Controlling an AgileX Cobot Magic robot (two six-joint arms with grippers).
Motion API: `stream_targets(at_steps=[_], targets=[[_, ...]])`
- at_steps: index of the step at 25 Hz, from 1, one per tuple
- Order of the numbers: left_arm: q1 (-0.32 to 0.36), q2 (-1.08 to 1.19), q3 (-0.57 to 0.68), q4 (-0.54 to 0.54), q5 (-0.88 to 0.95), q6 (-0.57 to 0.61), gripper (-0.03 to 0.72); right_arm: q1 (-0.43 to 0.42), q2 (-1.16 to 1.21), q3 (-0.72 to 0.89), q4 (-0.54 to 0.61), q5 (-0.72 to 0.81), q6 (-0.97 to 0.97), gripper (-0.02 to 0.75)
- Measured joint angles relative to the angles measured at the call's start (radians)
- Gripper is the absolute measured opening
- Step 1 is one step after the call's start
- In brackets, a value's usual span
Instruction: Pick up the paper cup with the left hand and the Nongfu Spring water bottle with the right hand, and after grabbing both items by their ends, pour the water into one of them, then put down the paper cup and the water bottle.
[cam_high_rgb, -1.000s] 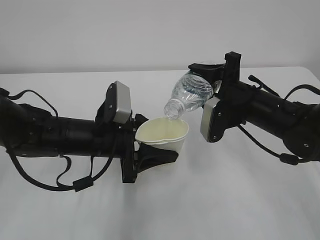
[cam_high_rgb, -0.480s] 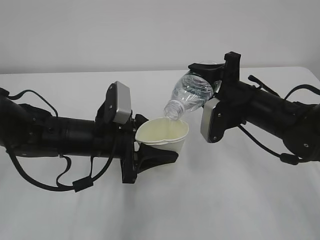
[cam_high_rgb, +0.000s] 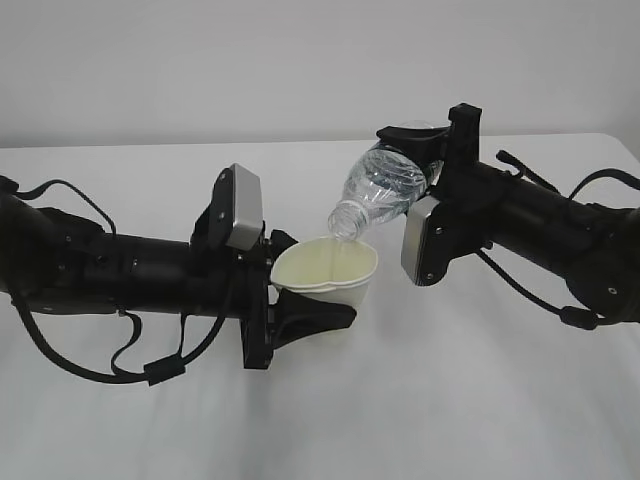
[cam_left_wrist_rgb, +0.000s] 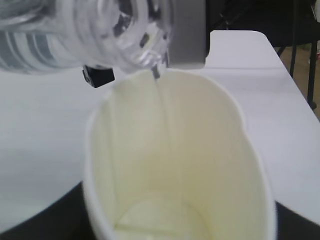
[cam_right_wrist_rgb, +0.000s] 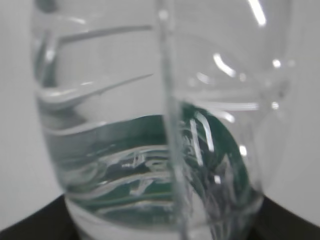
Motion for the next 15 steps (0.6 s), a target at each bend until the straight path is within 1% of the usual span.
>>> stream_targets(at_steps=[15], targets=[[0.000, 0.000, 0.000, 0.010, 0.000, 0.000, 0.417, 0.000, 0.000, 0.000, 0.000, 0.000, -0.004, 0.410]])
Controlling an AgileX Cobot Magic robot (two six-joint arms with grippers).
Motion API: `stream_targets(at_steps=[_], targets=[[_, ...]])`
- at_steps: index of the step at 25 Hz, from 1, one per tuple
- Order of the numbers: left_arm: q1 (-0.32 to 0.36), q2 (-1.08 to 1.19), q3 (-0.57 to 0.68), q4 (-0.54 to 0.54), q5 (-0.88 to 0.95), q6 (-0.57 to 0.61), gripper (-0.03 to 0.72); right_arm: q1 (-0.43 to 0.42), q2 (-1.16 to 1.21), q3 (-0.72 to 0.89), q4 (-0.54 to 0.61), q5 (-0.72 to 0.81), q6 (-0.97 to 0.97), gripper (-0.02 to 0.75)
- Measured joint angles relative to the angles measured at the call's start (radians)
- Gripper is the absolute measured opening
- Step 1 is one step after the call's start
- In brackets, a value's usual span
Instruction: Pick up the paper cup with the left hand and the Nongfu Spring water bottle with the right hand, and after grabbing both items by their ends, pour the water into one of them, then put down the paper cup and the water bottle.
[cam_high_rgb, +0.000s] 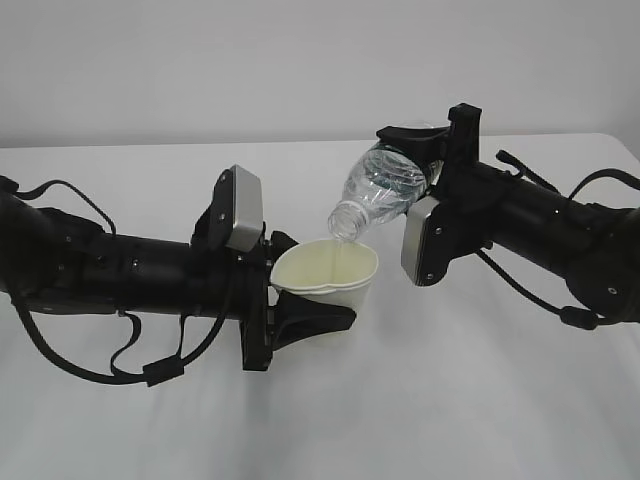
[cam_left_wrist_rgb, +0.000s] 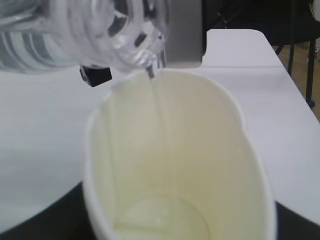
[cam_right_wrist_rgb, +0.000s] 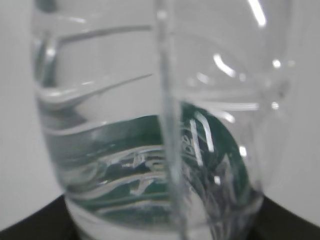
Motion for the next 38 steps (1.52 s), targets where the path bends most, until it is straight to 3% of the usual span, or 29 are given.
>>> stream_targets(at_steps=[38], targets=[[0.000, 0.000, 0.000, 0.002, 0.020, 0.000, 0.415, 0.000, -0.002, -0.013, 0.000, -0.002, -0.017, 0.410]])
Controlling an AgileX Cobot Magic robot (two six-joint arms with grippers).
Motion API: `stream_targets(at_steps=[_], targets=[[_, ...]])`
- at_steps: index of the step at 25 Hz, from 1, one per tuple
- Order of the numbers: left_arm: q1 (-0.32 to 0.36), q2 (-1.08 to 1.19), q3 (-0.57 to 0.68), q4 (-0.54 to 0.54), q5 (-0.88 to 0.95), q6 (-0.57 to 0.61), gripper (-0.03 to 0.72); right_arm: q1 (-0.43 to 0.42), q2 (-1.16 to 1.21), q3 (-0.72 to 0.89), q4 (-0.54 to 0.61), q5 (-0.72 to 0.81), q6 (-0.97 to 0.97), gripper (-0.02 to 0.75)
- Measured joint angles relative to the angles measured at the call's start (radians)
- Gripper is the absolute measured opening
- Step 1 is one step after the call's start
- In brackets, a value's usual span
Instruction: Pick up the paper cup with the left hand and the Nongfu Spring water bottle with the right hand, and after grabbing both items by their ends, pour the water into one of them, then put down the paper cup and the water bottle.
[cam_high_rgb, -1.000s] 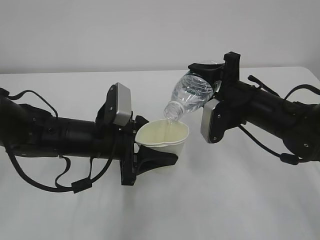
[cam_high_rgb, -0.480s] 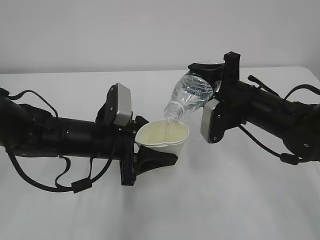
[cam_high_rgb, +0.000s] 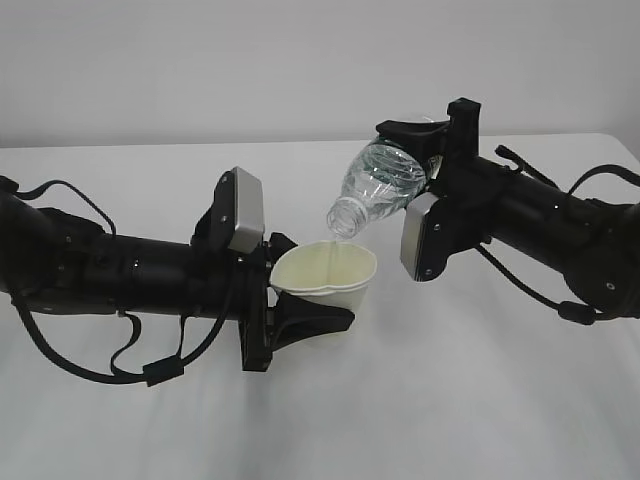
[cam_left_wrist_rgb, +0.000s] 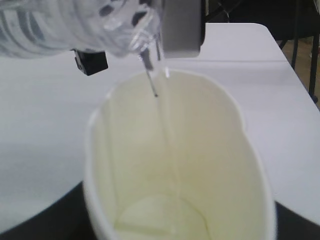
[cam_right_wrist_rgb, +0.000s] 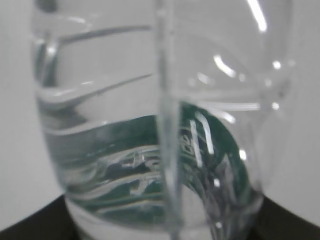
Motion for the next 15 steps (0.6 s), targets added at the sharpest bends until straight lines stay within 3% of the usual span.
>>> stream_targets(at_steps=[15], targets=[[0.000, 0.000, 0.000, 0.000, 0.000, 0.000, 0.415, 0.000, 0.000, -0.002, 0.002, 0.000, 0.000, 0.410]])
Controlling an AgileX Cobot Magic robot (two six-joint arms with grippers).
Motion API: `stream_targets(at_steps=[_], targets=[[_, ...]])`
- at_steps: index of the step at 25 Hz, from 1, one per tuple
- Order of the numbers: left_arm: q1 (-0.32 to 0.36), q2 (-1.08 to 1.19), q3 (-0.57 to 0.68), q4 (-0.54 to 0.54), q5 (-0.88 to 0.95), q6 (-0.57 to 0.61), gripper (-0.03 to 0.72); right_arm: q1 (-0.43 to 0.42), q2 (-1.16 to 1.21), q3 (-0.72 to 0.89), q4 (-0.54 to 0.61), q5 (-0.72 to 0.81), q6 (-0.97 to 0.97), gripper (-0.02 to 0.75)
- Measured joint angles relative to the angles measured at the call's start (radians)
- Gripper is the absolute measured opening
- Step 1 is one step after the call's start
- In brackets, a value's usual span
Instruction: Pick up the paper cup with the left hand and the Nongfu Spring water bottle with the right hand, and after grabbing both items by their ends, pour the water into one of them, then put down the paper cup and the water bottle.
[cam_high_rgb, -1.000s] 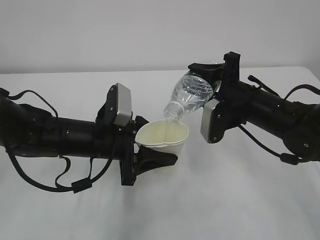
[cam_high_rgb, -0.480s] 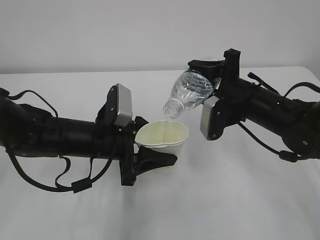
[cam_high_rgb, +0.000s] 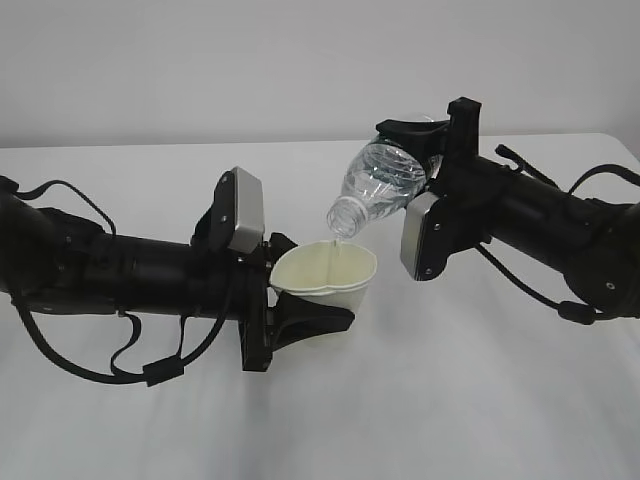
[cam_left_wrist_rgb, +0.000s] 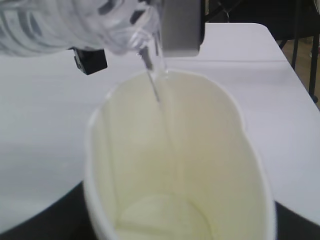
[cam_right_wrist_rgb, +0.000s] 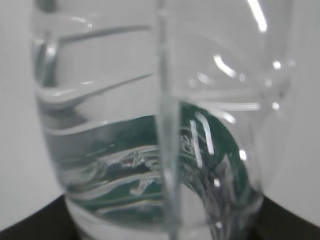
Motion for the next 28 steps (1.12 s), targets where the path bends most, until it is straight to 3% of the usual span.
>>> stream_targets(at_steps=[28], targets=[[0.000, 0.000, 0.000, 0.000, 0.000, 0.000, 0.414, 0.000, 0.000, 0.000, 0.000, -0.001, -0.021, 0.410]])
